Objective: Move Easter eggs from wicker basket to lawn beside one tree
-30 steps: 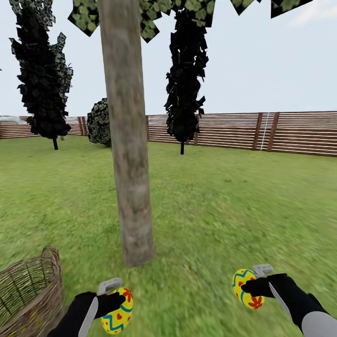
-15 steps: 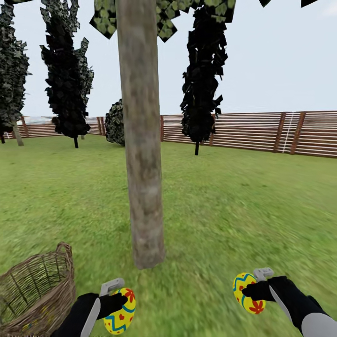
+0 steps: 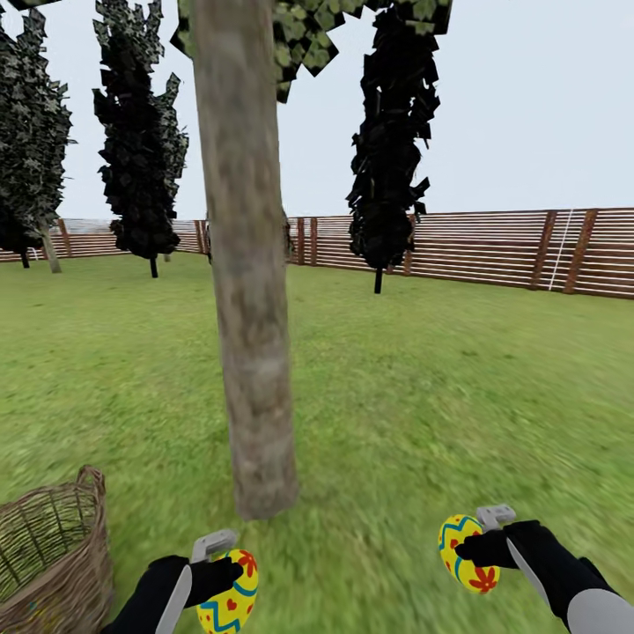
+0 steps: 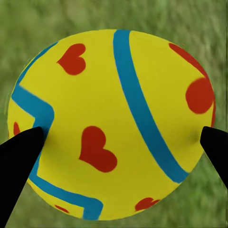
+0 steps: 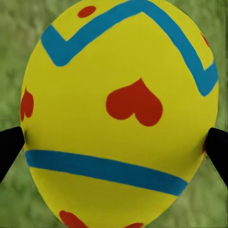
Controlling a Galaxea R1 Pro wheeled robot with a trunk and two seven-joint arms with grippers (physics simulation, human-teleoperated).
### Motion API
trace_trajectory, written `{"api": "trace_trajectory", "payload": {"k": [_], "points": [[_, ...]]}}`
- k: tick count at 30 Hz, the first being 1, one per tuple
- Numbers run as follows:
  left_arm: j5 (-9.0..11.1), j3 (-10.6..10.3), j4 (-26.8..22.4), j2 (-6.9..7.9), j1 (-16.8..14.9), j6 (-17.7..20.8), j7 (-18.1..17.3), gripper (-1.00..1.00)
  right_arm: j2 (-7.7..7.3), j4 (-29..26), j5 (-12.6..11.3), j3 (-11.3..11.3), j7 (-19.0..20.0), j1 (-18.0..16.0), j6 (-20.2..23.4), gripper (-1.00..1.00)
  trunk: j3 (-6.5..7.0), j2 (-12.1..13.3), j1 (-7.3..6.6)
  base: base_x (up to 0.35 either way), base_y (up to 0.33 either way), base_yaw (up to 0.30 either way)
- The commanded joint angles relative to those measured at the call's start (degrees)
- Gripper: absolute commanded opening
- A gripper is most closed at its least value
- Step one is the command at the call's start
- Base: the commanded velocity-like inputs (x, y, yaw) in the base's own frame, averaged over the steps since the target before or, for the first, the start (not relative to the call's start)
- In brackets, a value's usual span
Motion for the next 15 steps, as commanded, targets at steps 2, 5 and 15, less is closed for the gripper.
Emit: {"api": "trace_trajectory", "payload": {"k": [2, 5, 15], "points": [[0.28, 0.29, -0.10, -0.07, -0.03, 0.40, -0.02, -1.00, -0.05, -0.06, 0.22, 0.27, 0.21, -0.02, 0.19, -1.00, -0.07, -0.03, 0.01, 0.228, -0.286, 0.000], [0.29, 0.31, -0.17, 0.00, -0.03, 0.40, -0.02, -1.00, 0.01, -0.05, 0.22, 0.33, 0.21, -0.02, 0.18, -1.00, -0.07, -0.03, 0.01, 0.261, -0.201, 0.026], [0.29, 0.36, -0.19, -0.07, -0.03, 0.33, -0.02, -1.00, 1.08, -0.05, 3.32, 1.92, 0.04, -0.02, 0.10, -1.00, -0.08, -0.03, 0.01, 0.182, -0.119, 0.200]]}}
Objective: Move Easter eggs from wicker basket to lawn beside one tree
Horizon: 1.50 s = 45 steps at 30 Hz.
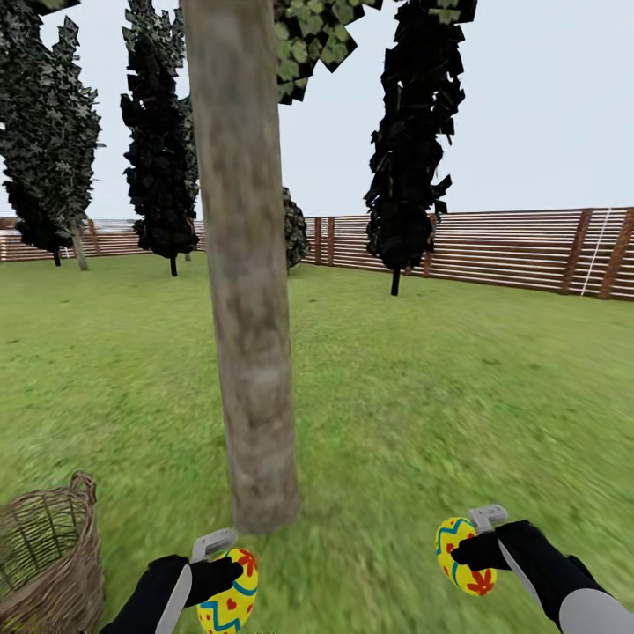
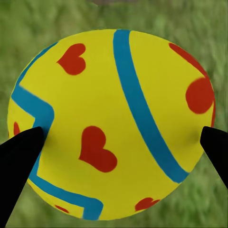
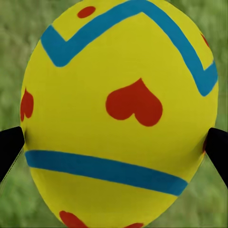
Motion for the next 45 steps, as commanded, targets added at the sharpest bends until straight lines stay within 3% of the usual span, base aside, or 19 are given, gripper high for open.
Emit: {"api": "trace_trajectory", "payload": {"k": [1, 12, 16, 22, 45], "points": [[0.30, 0.21, -0.05, -0.07, -0.05, 0.34, -0.01, -1.00, -0.06, -0.14, 0.55, 0.16, 0.36, 0.00, 0.24, -1.00, -0.07, -0.03, -0.01, 0.001, -0.001, 0.263], [0.13, 0.73, -0.79, 1.16, -0.05, 0.61, 0.15, -1.00, -0.12, -0.13, 0.34, 0.07, 0.36, 0.00, 0.32, -1.00, -0.13, -0.03, -0.01, 0.000, 0.000, 0.240], [0.27, 0.89, -1.30, 2.90, -0.05, 0.95, 0.09, -1.00, -0.16, -0.14, 0.31, -0.01, 0.36, 0.00, 0.33, -1.00, -0.23, -0.03, -0.01, 0.000, 0.000, 0.128], [0.30, 0.78, -1.32, 2.67, -0.05, 0.79, 0.08, -1.00, -0.23, -0.14, 0.18, -0.08, 0.45, 0.00, 0.33, -1.00, -0.26, -0.03, -0.01, 0.000, 0.000, 0.019], [0.30, 0.72, -1.37, 2.74, -0.05, 0.77, 0.16, -1.00, -0.23, -0.14, 0.22, -0.05, 0.45, 0.00, 0.24, -1.00, -4.39, -9.25, 5.04, 0.000, 0.000, 0.000]]}}
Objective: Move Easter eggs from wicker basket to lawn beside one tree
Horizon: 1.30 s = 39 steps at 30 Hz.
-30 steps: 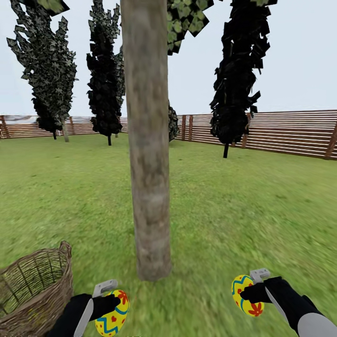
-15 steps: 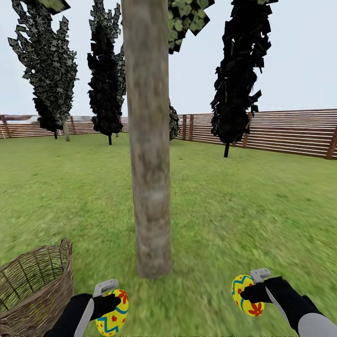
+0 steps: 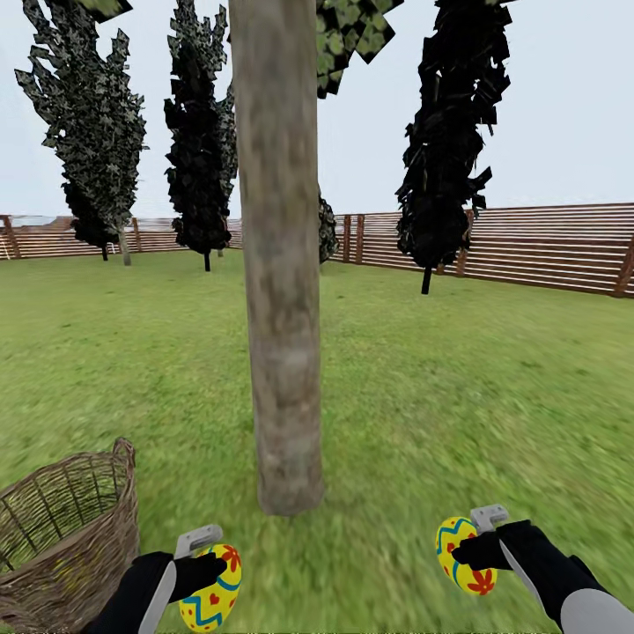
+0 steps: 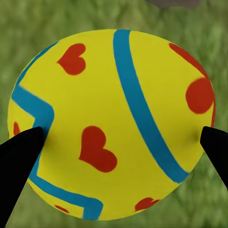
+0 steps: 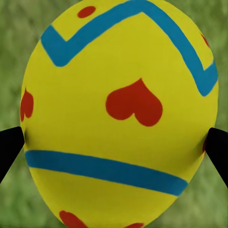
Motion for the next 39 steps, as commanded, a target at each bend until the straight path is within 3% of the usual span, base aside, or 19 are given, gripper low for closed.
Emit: {"api": "trace_trajectory", "payload": {"k": [1, 33, 39], "points": [[0.34, 0.26, -0.08, -0.08, -0.03, 0.36, -0.01, -1.00, -0.05, -0.11, 0.48, 0.18, 0.34, -0.02, 0.22, -1.00, -0.25, -0.44, 0.21, 0.000, 0.000, 0.000], [0.34, 0.17, -0.08, -0.33, -0.03, 0.39, -0.10, -1.00, 0.13, -0.11, 0.65, 0.28, 0.34, -0.02, 0.22, -1.00, -7.25, -1.65, 1.43, 0.000, 0.000, 0.000], [0.41, 0.11, 0.01, -0.72, -0.03, 0.27, -0.10, -1.00, 0.33, -0.11, 0.73, 0.28, 0.34, -0.02, 0.22, -1.00, -7.25, -1.65, 1.43, 0.000, 0.000, 0.000]]}}
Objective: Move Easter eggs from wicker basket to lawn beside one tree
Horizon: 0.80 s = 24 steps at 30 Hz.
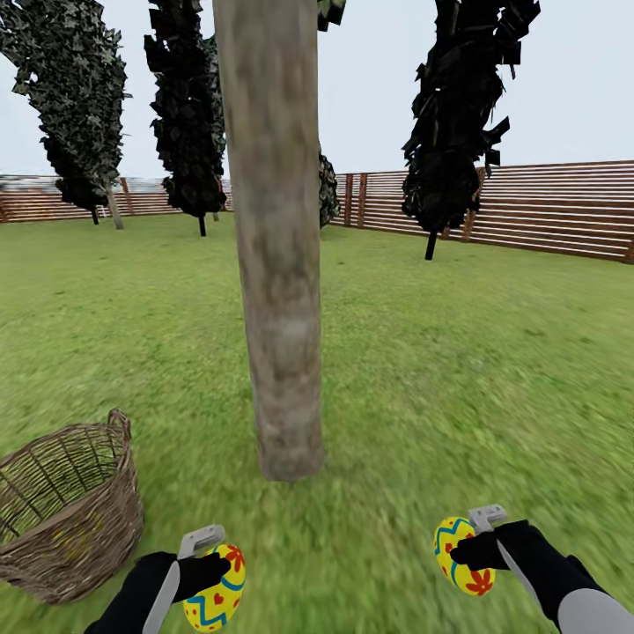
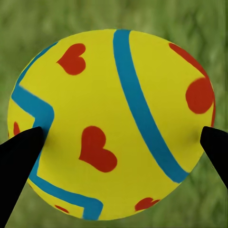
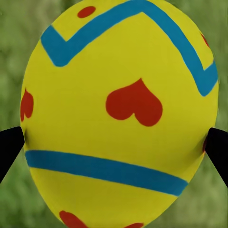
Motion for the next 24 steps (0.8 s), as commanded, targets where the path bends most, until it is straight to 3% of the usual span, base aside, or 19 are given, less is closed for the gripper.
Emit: {"api": "trace_trajectory", "payload": {"k": [1, 5, 9, 14, 21, 24], "points": [[0.28, 0.24, -0.07, -0.09, -0.03, 0.36, 0.01, -1.00, 0.19, -0.11, 0.53, 0.16, 0.35, -0.02, 0.22, -1.00, -0.28, -0.04, 0.01, 0.000, 0.000, 0.000], [0.23, 0.23, -0.05, 0.05, -0.03, 0.36, 0.08, -1.00, 0.45, 1.54, 0.44, 0.14, 0.04, -0.02, 0.38, -1.00, -0.95, -0.08, 0.09, 0.000, 0.000, 0.000], [0.32, 0.56, 0.38, 0.30, -0.03, 0.67, 0.11, -1.00, 1.42, 4.52, 0.52, 0.05, -6.18, -0.02, 1.07, -1.00, -1.17, -0.09, 0.12, 0.000, 0.000, 0.000], [0.49, 0.60, 0.37, 0.05, -0.03, 0.71, 2.92, -1.00, 2.48, 4.59, 0.53, 0.15, -6.29, -0.02, 0.99, -1.00, -1.61, -0.12, 0.17, 0.000, 0.000, 0.000], [0.59, 0.50, 0.37, -0.04, -0.03, 0.62, 3.24, -1.00, 3.00, 4.77, 0.53, 0.16, -6.39, -0.02, 1.20, -1.00, -1.61, -0.12, 0.17, 0.000, 0.000, 0.000], [0.53, 0.42, 0.37, -0.05, -0.03, 0.62, 3.24, -1.00, 3.30, 4.80, 0.53, 0.16, -6.37, -0.02, 1.20, -1.00, -2.27, -0.16, 0.25, 0.000, 0.000, 0.000]]}}
